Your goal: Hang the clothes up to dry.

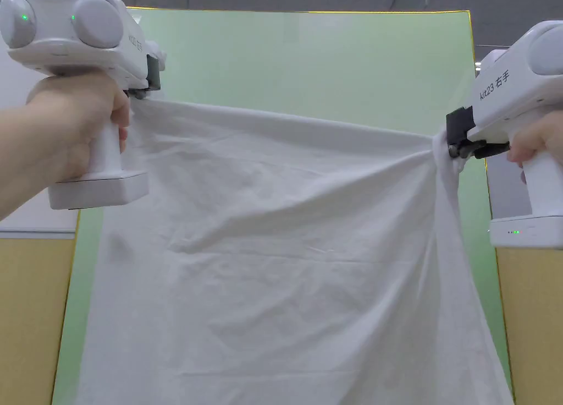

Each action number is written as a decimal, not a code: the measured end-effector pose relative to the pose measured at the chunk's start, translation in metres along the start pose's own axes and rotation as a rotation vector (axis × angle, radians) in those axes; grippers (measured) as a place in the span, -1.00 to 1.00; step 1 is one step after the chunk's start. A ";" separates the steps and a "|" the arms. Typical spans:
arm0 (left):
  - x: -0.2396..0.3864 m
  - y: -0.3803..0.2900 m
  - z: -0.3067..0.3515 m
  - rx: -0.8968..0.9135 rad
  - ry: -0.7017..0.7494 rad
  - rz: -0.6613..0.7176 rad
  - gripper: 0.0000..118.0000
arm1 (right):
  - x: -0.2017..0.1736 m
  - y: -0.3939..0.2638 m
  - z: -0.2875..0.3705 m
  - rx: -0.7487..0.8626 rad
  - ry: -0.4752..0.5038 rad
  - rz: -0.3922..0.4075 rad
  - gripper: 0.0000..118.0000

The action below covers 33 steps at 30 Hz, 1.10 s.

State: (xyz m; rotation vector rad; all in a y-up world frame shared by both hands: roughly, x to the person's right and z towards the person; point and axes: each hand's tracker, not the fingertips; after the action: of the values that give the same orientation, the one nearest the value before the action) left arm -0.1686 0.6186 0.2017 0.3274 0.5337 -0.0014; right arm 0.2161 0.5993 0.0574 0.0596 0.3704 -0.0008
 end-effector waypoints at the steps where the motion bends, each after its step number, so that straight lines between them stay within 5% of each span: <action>1: 0.000 0.004 0.002 0.004 0.002 0.002 -0.98 | -0.003 0.009 0.000 -0.002 -0.018 0.009 -0.88; 17: -0.007 0.029 0.032 0.069 0.041 0.026 -0.98 | -0.028 0.033 0.003 0.024 -0.060 0.066 -0.88; 33: 0.001 -0.043 -0.076 -0.007 0.102 -0.071 -0.98 | -0.049 0.010 -0.120 -0.057 -0.108 0.086 -0.88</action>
State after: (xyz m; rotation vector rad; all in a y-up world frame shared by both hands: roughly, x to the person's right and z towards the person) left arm -0.2097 0.6010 0.1261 0.3027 0.6460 -0.0513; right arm 0.1269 0.6156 -0.0355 0.0193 0.2592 0.0910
